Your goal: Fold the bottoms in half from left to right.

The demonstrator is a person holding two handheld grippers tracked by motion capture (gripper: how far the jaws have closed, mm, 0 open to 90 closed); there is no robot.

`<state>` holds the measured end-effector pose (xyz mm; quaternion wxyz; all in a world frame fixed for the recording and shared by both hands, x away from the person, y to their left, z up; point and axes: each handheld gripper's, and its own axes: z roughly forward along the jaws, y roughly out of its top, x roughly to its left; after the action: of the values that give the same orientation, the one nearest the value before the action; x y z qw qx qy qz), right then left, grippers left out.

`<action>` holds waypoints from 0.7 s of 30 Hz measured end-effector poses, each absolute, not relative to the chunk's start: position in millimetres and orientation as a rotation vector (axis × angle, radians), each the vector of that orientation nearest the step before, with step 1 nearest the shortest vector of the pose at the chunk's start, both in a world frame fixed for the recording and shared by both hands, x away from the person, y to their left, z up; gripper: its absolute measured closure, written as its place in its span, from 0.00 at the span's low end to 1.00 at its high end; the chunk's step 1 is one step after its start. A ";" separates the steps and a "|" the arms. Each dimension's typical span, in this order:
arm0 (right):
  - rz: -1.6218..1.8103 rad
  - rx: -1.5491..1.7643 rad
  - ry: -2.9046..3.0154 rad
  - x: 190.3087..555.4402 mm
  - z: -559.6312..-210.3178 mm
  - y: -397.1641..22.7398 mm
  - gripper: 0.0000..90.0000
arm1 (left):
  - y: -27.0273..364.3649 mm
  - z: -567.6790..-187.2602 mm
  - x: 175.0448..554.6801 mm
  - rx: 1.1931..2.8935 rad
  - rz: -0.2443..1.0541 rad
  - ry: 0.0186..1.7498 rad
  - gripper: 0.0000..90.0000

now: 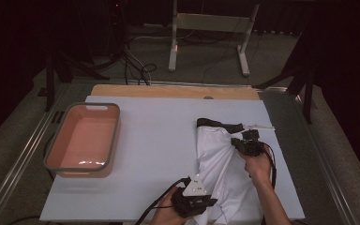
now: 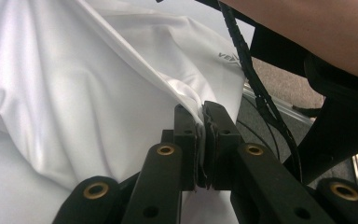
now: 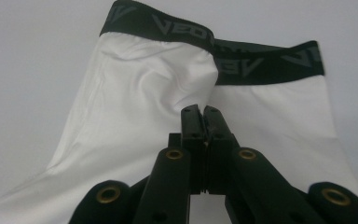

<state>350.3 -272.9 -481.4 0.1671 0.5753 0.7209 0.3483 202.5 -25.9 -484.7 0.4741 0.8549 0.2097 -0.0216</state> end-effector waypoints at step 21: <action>0.929 1.685 1.978 341.5 -492.9 -307.7 0.99 | -48.1 -485.4 212.1 2.063 -0.080 0.521 0.94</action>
<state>341.5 -307.7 -492.9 0.1901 0.5996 0.7037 0.3304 212.1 -48.1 -485.4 0.4848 0.8474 0.2140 -0.0328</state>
